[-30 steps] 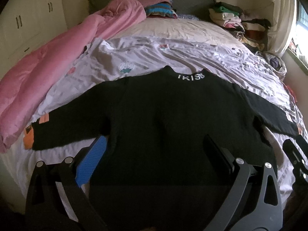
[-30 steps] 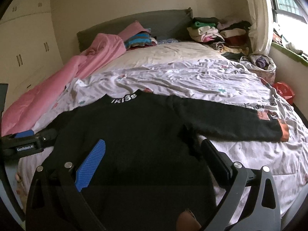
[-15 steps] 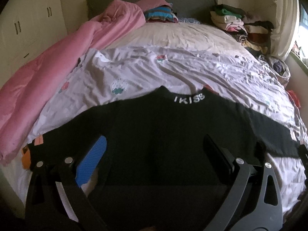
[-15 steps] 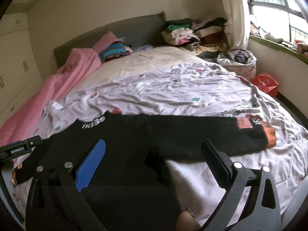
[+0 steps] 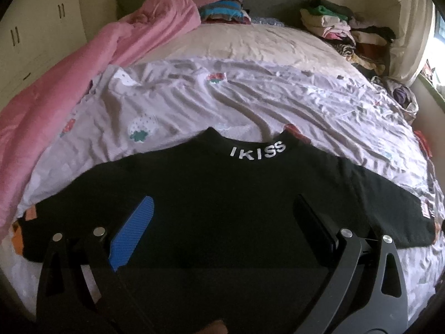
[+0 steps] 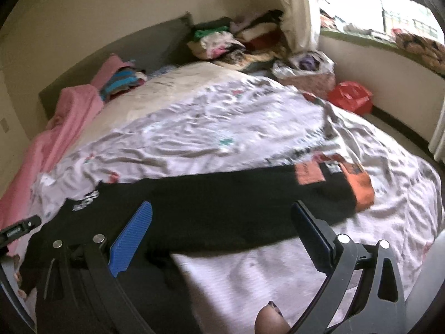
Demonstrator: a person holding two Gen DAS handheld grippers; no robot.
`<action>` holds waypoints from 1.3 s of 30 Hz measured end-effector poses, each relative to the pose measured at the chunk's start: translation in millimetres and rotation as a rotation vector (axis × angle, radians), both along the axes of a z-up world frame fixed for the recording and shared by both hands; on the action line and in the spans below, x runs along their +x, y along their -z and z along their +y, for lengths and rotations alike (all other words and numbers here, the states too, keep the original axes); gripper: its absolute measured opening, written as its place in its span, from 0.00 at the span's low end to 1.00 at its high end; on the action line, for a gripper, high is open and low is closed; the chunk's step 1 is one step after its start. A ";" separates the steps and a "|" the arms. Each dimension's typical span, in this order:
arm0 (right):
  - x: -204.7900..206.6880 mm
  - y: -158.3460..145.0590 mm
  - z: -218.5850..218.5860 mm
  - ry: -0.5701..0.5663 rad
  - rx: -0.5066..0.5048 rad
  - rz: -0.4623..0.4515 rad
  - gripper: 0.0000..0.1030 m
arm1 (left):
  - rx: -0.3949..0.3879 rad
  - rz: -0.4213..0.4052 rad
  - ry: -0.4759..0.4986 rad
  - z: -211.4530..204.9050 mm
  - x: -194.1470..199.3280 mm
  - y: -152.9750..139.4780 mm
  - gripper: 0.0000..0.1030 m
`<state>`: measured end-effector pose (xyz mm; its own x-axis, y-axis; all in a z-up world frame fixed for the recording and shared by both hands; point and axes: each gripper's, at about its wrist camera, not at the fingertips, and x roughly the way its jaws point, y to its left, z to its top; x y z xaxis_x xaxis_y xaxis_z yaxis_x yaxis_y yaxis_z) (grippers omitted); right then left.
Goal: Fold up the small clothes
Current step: 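Move the right gripper to the orange cuff of the nearest sleeve, then grasp the orange cuff with the right gripper and lift it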
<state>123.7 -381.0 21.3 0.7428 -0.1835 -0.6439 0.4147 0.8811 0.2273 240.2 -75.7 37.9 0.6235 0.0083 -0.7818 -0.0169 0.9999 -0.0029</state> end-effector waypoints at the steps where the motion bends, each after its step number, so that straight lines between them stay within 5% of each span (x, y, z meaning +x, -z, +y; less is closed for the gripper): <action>1: -0.2 5.4 -7.6 0.020 0.017 0.009 0.96 | -0.005 0.013 -0.003 -0.3 2.5 7.6 0.91; 7: -2.3 36.1 -47.3 0.127 0.076 0.066 0.96 | -0.034 0.077 -0.005 -0.9 5.2 44.6 0.91; 21: 8.9 99.6 -126.5 0.314 0.237 0.139 0.96 | -0.039 0.073 0.083 -17.0 1.1 80.7 0.91; 24: 9.6 101.1 -137.9 0.340 0.253 0.085 0.84 | -0.043 0.051 0.087 -11.0 0.0 78.1 0.91; 31: 3.0 96.7 -161.4 0.376 0.316 -0.018 0.22 | -0.038 0.023 0.102 3.1 -0.2 65.6 0.91; 39: -0.2 48.7 -140.0 0.251 0.239 -0.144 0.19 | -0.040 -0.003 0.112 21.5 0.1 44.8 0.91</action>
<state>123.5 -521.0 -27.4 0.7798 -0.2280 -0.5830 0.5597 0.6710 0.4863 240.3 -54.2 -6.9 0.6215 -0.0924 -0.7780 0.0950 0.9946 -0.0423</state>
